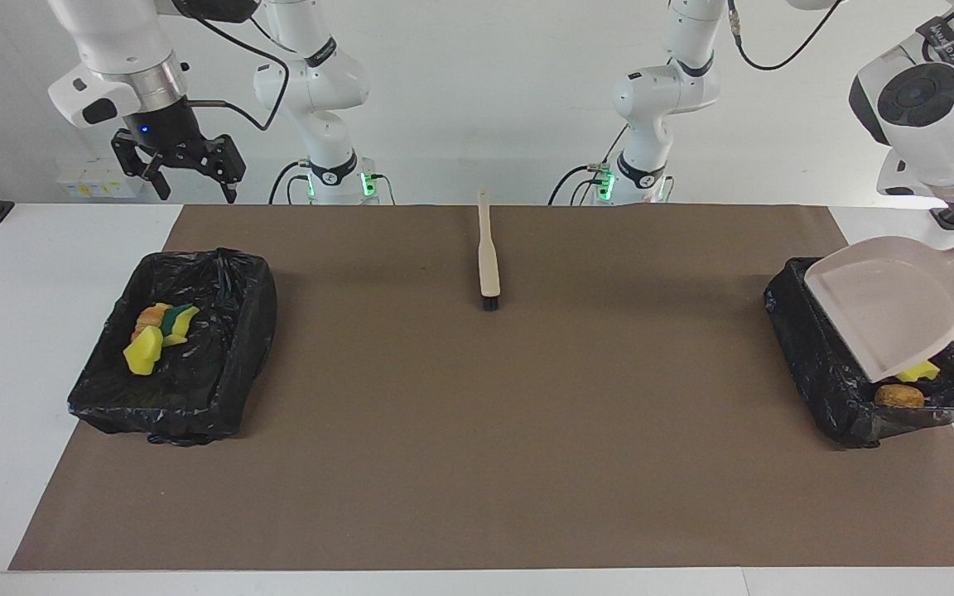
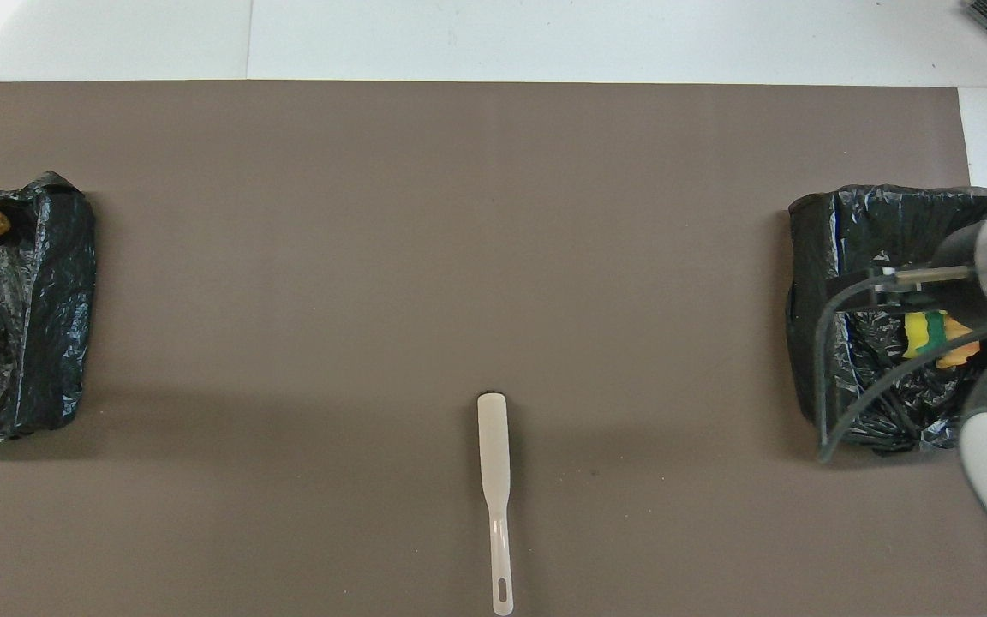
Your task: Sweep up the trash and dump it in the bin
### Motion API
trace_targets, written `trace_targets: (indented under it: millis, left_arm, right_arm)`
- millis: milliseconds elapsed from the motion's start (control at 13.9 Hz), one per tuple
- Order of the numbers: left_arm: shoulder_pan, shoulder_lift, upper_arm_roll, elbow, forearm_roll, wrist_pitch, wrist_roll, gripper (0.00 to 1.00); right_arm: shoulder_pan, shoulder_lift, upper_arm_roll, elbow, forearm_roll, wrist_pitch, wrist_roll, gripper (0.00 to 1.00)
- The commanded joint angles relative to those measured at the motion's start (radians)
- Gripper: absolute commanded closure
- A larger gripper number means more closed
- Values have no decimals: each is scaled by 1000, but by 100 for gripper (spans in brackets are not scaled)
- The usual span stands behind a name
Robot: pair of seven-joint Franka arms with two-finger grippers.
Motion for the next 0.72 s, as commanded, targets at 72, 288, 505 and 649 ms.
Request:
trace_targets:
  millis: [72,288,505,649]
  left_arm:
    - [-47,-28,5,-37,-279,-85,-126,100]
    - [-85,-35,2,-50,-436,-96,-271,100]
    - [-192,-12,1,-68,-468,-106,-458,100]
    - [-264,8,1,-68,-537,-113,-663,100]
  right_arm:
    - [-3,-36,-5,-42,19,-31,-8,0]
    - [-13,-33,-17,-36,0,-57,-8,0]
    - [0,-32,-6,-33,17,-56,-9,0]
    - [6,-32,-3,-33,19,-56,-9,0]
